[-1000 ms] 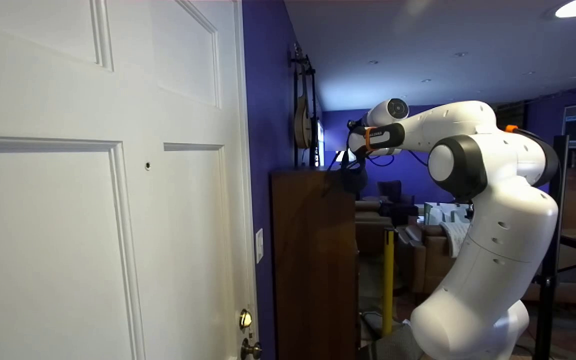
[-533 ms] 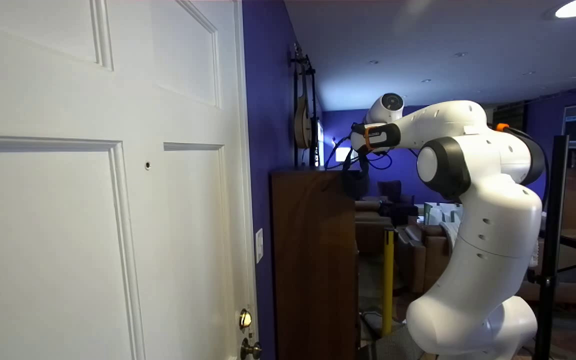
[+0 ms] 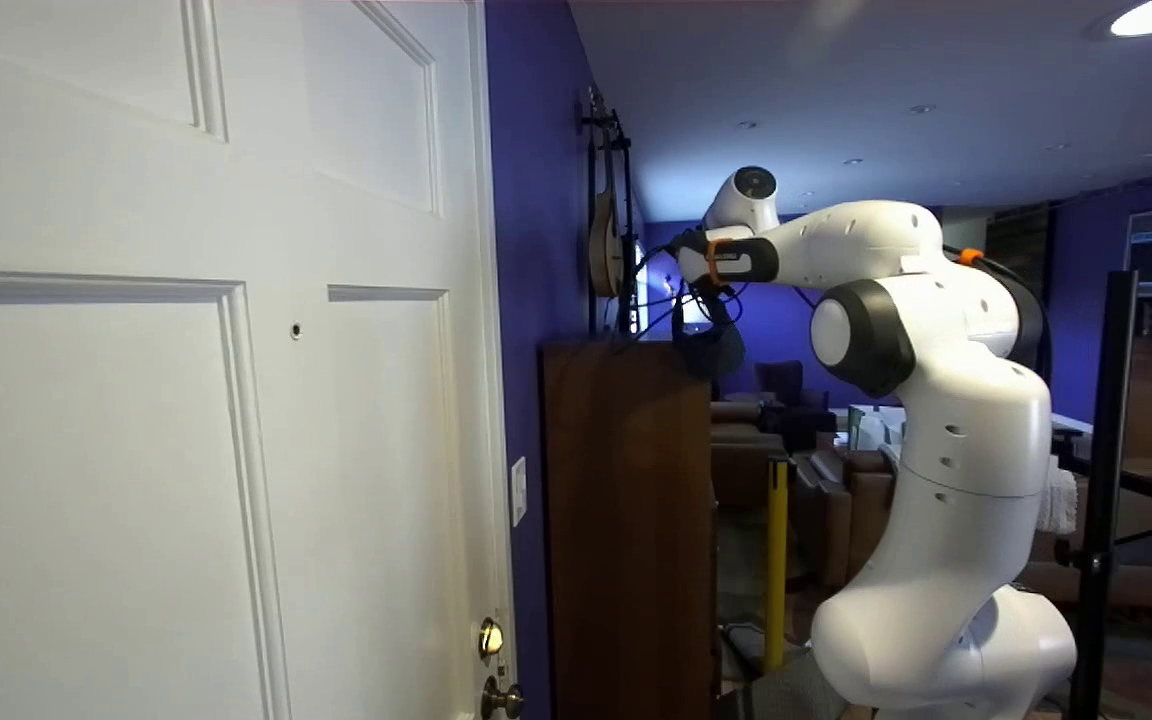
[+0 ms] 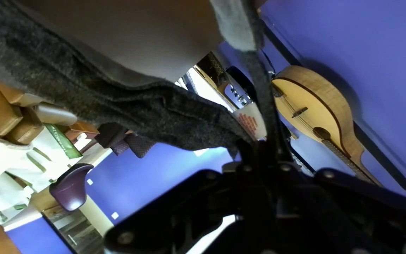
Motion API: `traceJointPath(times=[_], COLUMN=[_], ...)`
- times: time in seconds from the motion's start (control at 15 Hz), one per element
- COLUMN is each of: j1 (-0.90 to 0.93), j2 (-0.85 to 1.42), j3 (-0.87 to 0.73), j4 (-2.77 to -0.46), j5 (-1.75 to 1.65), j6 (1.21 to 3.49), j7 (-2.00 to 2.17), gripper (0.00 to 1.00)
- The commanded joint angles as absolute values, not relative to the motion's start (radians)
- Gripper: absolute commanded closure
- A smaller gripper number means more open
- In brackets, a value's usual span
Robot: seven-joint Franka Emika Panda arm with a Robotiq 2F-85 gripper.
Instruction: Remove the half head cap and put it on top of the cabinet
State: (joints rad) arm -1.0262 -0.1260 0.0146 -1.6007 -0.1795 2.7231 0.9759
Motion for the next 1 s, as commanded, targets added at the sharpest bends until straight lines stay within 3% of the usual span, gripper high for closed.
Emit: traceJointPath(times=[0.0, 0.87, 0.93], j1=[-1.038, -1.019, -1.022], j2=[-0.016, 0.230, 0.158], j3=[0.037, 0.009, 0.023], j4=[-1.453, -1.219, -1.323], j5=[-0.220, -0.206, -0.195], j6=[2.746, 2.740, 2.741], j7=[1.112, 1.386, 1.320], gripper=[0.99, 0.99, 0.99])
